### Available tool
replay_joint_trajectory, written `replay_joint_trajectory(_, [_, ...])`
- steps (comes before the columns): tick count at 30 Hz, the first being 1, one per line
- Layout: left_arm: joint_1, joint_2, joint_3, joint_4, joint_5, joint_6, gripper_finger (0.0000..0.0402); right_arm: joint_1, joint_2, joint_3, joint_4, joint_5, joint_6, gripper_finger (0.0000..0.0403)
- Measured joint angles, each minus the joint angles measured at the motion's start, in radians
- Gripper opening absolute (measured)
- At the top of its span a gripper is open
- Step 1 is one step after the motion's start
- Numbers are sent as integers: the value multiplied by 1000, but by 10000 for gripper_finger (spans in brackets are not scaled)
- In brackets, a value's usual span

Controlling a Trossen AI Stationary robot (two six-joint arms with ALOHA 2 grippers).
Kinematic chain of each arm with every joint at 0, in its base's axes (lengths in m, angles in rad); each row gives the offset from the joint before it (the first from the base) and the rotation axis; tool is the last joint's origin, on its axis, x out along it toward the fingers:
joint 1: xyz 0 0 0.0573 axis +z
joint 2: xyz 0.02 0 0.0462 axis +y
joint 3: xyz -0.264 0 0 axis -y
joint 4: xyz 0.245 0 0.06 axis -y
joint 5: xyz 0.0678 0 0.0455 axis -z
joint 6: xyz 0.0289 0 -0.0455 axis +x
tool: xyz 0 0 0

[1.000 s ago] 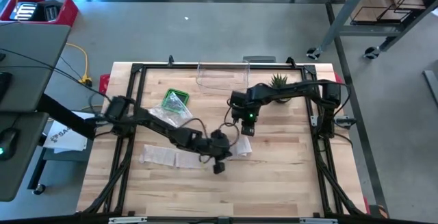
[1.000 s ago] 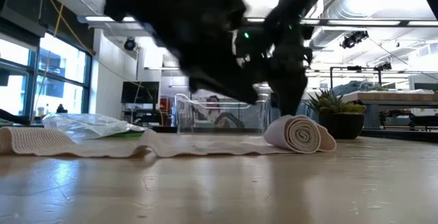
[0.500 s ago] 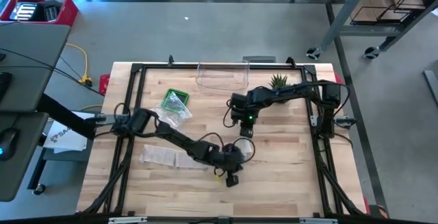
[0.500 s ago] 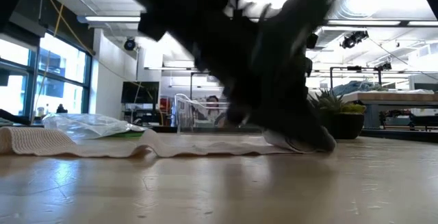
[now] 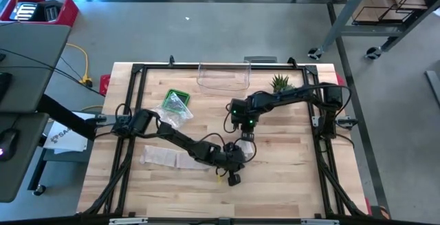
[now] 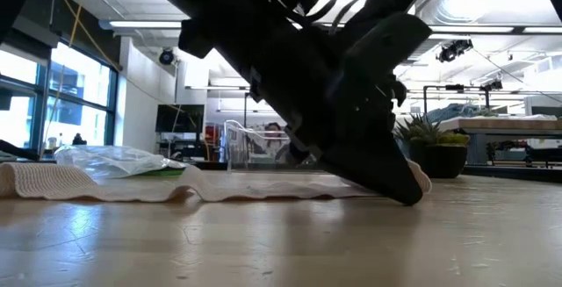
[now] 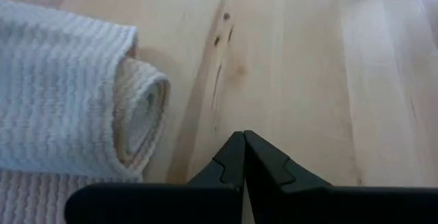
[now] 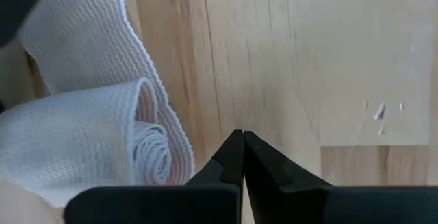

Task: Roll bandage
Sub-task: Roll the bandage

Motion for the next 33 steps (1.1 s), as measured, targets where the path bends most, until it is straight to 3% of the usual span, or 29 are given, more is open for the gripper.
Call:
replay_joint_trajectory(5, [7, 0, 0, 0, -86, -13, 0, 6, 0, 0, -1, 3, -1, 0])
replay_joint_trajectory(17, [54, 0, 0, 15, -64, 63, 0, 23, 0, 0, -21, 10, -35, 0])
replay_joint_trajectory(26, [64, 0, 0, 45, -116, -46, 0, 76, 2, 0, -25, 63, 30, 0])
replay_joint_trajectory(33, [51, 0, 0, 50, -135, -61, 0, 41, -23, 0, -70, 57, 49, 0])
